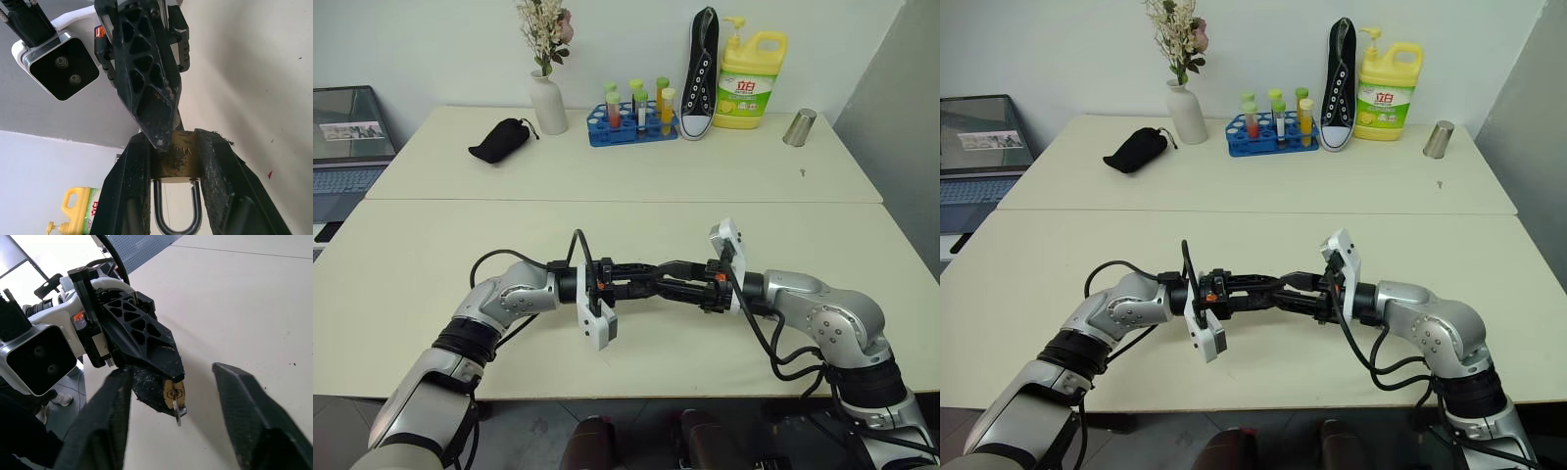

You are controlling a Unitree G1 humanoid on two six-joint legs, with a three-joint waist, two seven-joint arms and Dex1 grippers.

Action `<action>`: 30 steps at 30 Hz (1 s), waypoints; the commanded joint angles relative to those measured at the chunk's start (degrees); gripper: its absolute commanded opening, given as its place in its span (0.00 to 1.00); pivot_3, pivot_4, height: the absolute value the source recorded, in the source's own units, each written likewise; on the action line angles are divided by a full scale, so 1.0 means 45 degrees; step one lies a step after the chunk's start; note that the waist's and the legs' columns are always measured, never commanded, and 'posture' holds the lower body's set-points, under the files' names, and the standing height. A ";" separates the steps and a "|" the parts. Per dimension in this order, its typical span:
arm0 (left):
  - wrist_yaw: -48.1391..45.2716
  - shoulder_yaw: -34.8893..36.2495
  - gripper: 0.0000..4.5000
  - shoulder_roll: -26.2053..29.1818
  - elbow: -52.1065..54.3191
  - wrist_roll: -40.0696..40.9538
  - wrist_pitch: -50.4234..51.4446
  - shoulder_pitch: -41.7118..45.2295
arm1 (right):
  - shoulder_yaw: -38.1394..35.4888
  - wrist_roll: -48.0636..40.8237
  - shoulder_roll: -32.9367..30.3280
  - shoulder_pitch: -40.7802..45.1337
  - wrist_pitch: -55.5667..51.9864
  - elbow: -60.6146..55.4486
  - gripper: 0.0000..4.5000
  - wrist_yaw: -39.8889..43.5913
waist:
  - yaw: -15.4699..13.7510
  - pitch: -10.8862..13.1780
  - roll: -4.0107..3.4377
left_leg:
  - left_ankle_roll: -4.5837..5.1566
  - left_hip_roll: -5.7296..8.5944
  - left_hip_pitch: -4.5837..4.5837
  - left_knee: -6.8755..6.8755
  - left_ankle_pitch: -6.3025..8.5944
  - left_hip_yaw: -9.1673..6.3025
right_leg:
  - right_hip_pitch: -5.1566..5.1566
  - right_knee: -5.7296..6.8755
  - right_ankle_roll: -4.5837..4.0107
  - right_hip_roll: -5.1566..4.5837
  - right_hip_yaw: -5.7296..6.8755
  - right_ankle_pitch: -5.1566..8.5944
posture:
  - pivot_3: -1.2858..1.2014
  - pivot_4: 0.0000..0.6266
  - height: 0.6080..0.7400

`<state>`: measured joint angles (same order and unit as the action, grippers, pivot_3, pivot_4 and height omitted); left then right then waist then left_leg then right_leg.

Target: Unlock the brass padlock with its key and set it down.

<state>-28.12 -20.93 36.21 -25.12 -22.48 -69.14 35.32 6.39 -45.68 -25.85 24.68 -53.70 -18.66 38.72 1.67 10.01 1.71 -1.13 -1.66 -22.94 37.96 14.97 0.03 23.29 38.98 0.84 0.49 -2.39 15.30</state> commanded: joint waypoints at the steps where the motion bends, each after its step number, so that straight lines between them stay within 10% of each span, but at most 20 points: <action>1: 0.0136 0.0114 0.22 -0.0030 0.0355 0.0366 0.0026 0.0123 | 0.0091 0.0112 -0.0096 0.0301 0.0092 -0.0203 0.32 0.0324 | 0.0000 0.0000 0.0000 | 0.0000 0.0000 0.0001 0.0000 0.0000 0.0000 | 0.0000 0.0000 0.0000 0.0000 0.0001 0.0000 | 0.52 0.24 1.00; 5: 0.0191 0.0179 0.22 -0.0056 0.0372 0.0305 0.0124 0.0098 | 0.0167 0.0240 -0.0173 0.0341 0.0107 -0.0233 0.03 0.0523 | 0.0000 0.0000 0.0000 | 0.0000 0.0001 0.0001 0.0000 0.0000 0.0002 | 0.0000 0.0000 0.0000 0.0000 -0.0001 0.0000 | 0.52 0.24 1.00; 17: 0.0035 0.0028 0.22 -0.0112 0.0367 0.0988 0.0220 0.0028 | 0.0111 0.0238 -0.0285 0.0482 0.0047 -0.0322 0.03 0.0796 | -0.0001 0.0000 0.0000 | 0.0000 0.0000 0.0001 0.0001 0.0000 0.0000 | 0.0000 0.0001 0.0000 0.0000 0.0001 0.0000 | 0.52 0.24 1.00; 21: -0.0248 -0.0122 0.51 0.0244 0.0625 0.1285 -0.0054 -0.0146 | 0.0034 0.0465 -0.0522 0.0606 0.0178 -0.0092 0.03 0.0971 | 0.0000 0.0000 0.0000 | 0.0000 -0.0001 0.0000 0.0001 0.0000 -0.0005 | 0.0000 0.0001 -0.0001 0.0000 0.0002 -0.0001 | 0.52 0.24 1.00; 30: -0.1090 -0.0603 0.52 0.0901 0.1909 0.3721 0.0440 -0.0908 | -0.0113 0.1103 -0.0962 0.0888 0.0608 0.0635 0.03 0.1404 | 0.0003 0.0000 -0.0001 | 0.0000 -0.0003 0.0002 0.0002 0.0000 -0.0002 | 0.0000 0.0001 -0.0002 -0.0002 -0.0002 -0.0001 | 0.52 0.24 1.00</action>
<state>-32.13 -22.85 39.31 -19.63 -10.61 -67.94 31.41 7.45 -41.21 -29.59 27.40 -52.65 -15.33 43.96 1.68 10.01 1.70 -1.13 -1.67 -22.93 37.96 14.96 0.02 23.29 38.99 0.83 0.48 -2.40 15.29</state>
